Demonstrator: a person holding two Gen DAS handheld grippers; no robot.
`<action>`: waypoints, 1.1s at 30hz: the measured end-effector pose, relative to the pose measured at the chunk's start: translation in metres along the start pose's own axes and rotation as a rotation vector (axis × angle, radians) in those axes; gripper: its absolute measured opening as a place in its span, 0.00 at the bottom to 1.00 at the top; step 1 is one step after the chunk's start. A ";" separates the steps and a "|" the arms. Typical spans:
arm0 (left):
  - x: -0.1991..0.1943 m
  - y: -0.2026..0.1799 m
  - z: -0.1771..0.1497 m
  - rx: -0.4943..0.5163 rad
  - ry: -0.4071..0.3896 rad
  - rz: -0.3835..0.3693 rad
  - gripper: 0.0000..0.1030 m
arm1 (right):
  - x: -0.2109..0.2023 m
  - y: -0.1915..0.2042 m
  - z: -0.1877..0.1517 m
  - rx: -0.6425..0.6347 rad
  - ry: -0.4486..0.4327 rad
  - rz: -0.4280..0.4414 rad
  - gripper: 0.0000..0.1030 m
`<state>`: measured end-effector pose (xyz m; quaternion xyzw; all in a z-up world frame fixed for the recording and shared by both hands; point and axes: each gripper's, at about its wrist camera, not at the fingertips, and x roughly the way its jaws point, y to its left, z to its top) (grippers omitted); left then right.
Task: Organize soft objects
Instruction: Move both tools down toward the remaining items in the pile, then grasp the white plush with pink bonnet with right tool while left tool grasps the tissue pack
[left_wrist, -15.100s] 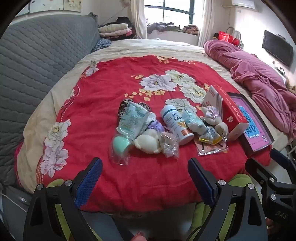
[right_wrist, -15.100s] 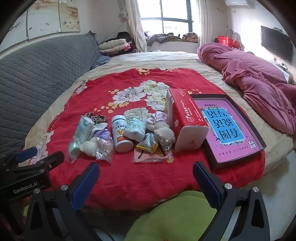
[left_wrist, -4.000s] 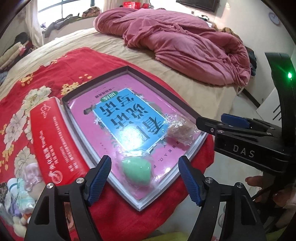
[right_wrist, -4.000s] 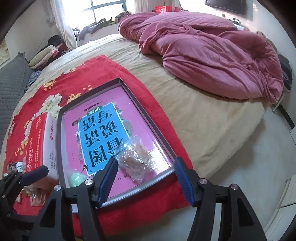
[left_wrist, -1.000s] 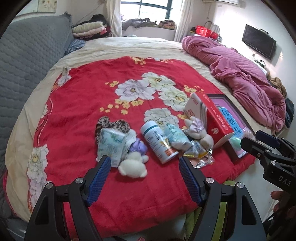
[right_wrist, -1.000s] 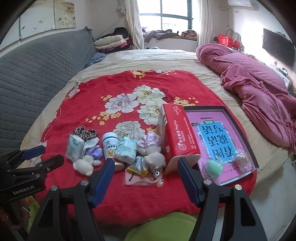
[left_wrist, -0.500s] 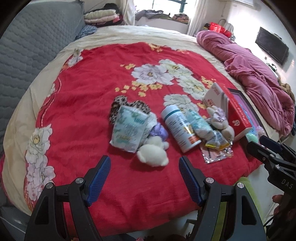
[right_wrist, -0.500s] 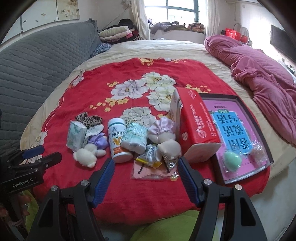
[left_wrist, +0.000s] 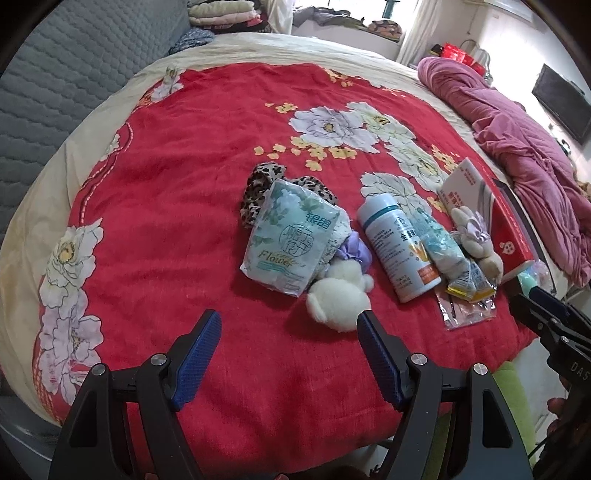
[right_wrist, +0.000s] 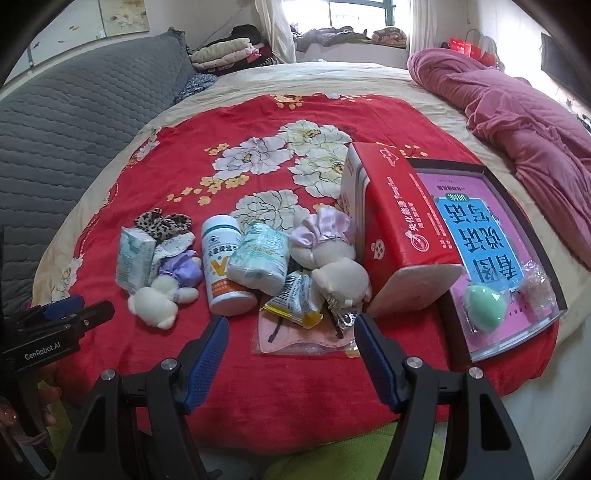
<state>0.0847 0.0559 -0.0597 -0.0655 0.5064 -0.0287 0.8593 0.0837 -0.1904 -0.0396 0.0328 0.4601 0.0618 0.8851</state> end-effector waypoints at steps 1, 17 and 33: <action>0.001 0.000 0.001 -0.001 0.001 -0.005 0.75 | 0.001 -0.001 0.000 0.003 0.000 0.000 0.68; 0.026 -0.001 0.021 -0.007 0.001 -0.014 0.75 | 0.028 -0.013 0.017 0.023 0.019 -0.031 0.68; 0.059 0.005 0.044 -0.021 0.007 0.006 0.75 | 0.050 -0.022 0.033 0.030 0.006 -0.031 0.66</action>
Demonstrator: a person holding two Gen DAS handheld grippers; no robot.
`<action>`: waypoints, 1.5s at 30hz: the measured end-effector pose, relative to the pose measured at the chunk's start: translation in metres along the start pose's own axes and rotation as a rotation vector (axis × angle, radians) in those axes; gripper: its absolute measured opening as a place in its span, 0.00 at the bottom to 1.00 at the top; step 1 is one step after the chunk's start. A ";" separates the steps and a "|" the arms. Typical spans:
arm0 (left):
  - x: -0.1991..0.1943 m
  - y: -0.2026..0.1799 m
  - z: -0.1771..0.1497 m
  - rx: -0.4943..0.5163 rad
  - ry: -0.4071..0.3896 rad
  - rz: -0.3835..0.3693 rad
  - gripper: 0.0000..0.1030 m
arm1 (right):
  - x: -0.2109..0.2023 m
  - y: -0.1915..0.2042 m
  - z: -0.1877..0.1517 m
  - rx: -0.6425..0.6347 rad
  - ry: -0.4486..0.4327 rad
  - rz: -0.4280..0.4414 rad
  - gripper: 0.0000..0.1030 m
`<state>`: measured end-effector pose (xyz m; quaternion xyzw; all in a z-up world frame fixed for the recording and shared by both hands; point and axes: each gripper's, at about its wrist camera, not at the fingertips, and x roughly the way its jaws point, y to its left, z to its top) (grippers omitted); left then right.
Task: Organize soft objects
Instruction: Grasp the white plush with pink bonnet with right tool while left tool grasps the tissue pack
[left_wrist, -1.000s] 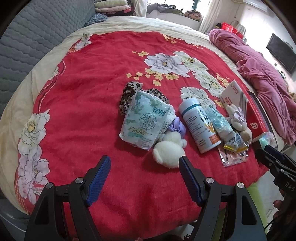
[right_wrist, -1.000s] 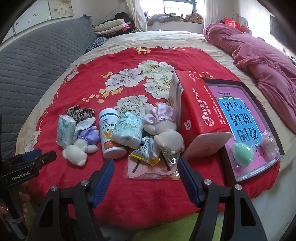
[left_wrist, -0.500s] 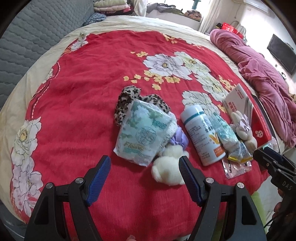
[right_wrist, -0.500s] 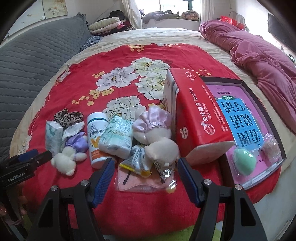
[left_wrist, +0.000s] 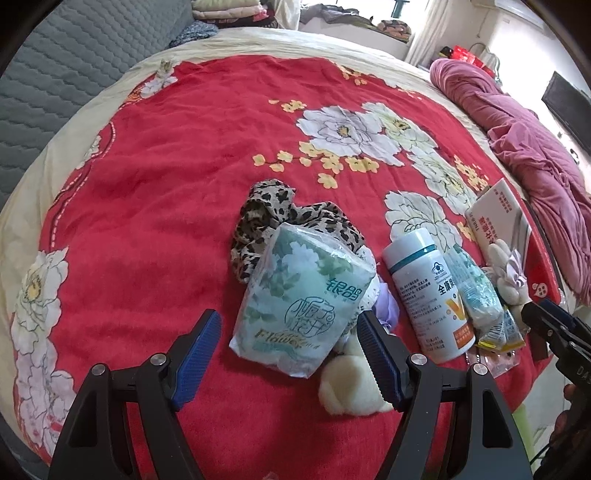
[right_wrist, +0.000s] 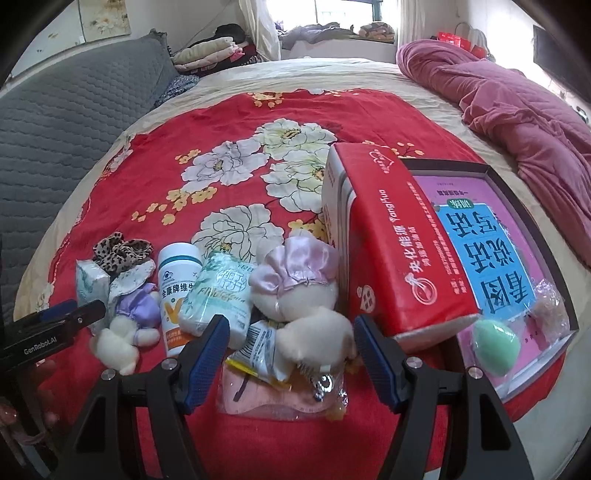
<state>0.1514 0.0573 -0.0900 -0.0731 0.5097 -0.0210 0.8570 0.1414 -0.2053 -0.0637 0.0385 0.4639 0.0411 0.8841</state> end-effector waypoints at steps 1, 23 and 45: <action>0.002 0.000 0.000 0.000 0.001 -0.004 0.75 | 0.002 0.001 0.001 -0.006 0.002 -0.005 0.64; 0.013 0.009 -0.002 -0.043 -0.003 -0.037 0.75 | 0.013 -0.004 0.003 0.027 -0.003 -0.028 0.28; 0.008 0.022 -0.012 -0.088 -0.009 -0.078 0.75 | 0.011 0.001 -0.021 0.027 0.027 0.003 0.30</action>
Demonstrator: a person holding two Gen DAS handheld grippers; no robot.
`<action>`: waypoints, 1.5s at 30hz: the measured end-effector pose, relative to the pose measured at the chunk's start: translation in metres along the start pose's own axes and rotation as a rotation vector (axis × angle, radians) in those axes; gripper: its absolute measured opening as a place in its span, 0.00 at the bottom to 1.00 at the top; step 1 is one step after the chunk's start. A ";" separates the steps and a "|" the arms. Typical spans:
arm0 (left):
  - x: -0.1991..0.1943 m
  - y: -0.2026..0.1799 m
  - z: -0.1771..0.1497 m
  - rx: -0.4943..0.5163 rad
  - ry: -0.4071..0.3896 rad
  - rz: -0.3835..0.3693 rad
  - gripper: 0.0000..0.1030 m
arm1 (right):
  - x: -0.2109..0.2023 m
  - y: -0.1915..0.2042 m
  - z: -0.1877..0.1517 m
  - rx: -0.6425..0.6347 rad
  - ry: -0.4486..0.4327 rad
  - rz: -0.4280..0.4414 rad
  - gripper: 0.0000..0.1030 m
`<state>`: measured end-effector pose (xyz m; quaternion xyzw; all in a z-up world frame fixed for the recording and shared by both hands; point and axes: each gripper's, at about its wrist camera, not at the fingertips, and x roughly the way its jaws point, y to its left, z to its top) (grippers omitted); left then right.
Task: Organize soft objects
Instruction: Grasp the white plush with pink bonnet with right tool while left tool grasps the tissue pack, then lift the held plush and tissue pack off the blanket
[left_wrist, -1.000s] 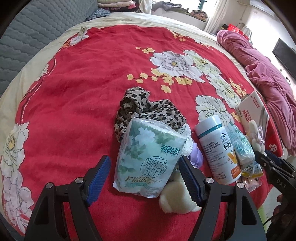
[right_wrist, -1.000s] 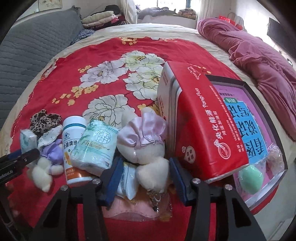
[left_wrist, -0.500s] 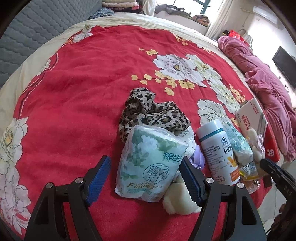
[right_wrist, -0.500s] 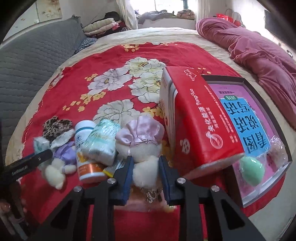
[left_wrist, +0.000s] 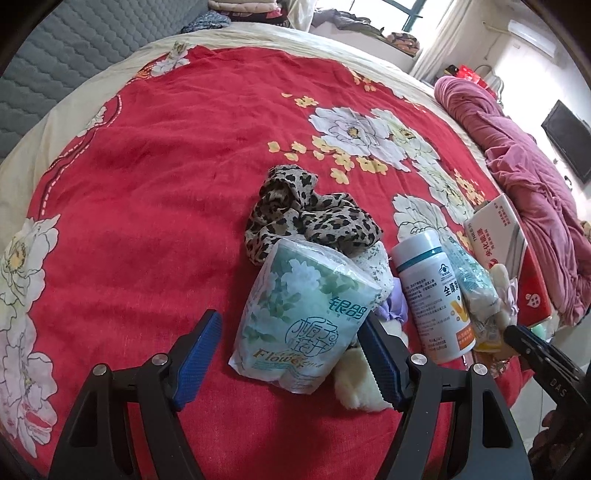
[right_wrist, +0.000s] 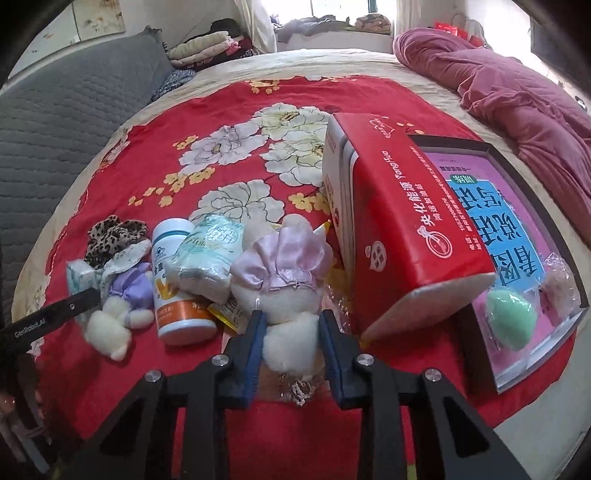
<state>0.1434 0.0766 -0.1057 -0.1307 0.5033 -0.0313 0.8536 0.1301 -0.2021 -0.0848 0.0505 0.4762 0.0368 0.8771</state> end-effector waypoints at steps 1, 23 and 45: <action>0.001 -0.001 0.000 0.003 0.002 -0.001 0.75 | 0.001 0.000 0.000 0.001 -0.003 -0.001 0.30; -0.038 -0.008 0.002 0.033 -0.069 -0.052 0.56 | -0.033 0.000 0.012 -0.001 -0.085 0.052 0.27; -0.096 -0.089 0.011 0.189 -0.154 -0.094 0.56 | -0.095 -0.002 0.026 -0.014 -0.204 0.082 0.27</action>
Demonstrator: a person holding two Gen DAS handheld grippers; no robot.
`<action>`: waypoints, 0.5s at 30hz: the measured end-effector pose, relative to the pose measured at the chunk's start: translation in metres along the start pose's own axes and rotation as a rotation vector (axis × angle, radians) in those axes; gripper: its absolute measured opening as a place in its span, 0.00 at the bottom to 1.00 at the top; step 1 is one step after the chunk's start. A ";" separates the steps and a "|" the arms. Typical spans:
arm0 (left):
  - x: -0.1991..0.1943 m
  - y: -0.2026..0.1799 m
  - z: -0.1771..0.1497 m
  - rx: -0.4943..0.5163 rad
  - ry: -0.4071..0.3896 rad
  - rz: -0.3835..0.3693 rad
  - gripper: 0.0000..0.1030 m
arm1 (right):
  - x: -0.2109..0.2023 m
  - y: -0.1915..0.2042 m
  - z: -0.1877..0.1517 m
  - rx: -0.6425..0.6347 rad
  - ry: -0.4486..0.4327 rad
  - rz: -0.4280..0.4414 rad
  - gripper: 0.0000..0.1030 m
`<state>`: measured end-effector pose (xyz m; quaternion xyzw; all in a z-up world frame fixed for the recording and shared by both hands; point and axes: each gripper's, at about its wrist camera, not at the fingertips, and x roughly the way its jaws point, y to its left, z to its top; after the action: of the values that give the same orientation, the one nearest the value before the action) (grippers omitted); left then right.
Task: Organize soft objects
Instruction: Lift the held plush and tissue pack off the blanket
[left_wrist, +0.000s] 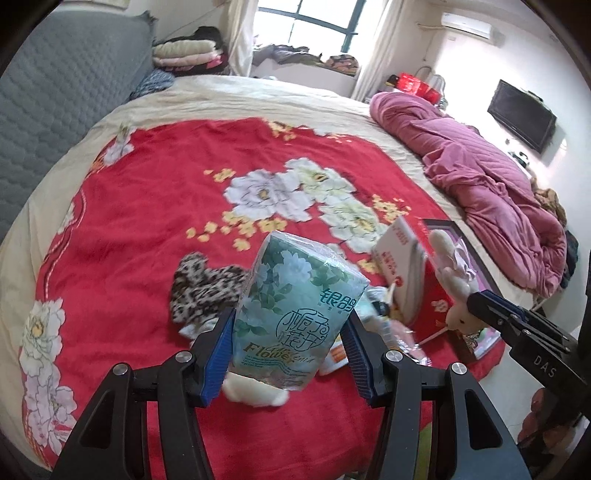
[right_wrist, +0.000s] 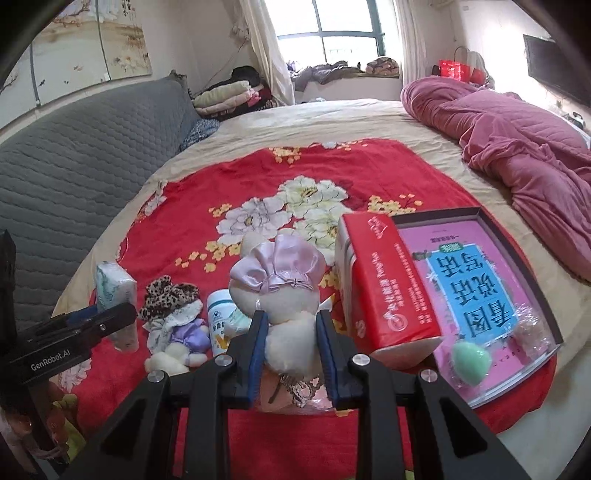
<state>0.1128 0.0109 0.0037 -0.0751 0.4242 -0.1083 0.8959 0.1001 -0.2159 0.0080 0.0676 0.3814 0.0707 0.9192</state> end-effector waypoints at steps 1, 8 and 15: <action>-0.002 -0.004 0.001 0.006 -0.005 -0.003 0.56 | -0.004 -0.002 0.002 0.000 -0.006 0.001 0.27; -0.009 -0.031 0.008 0.039 -0.015 -0.022 0.56 | -0.021 -0.014 0.012 0.012 -0.040 -0.012 0.27; -0.011 -0.068 0.019 0.100 -0.019 -0.052 0.56 | -0.041 -0.040 0.022 0.052 -0.077 -0.039 0.27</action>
<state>0.1120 -0.0509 0.0393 -0.0422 0.4076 -0.1521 0.8994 0.0903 -0.2646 0.0448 0.0864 0.3485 0.0401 0.9324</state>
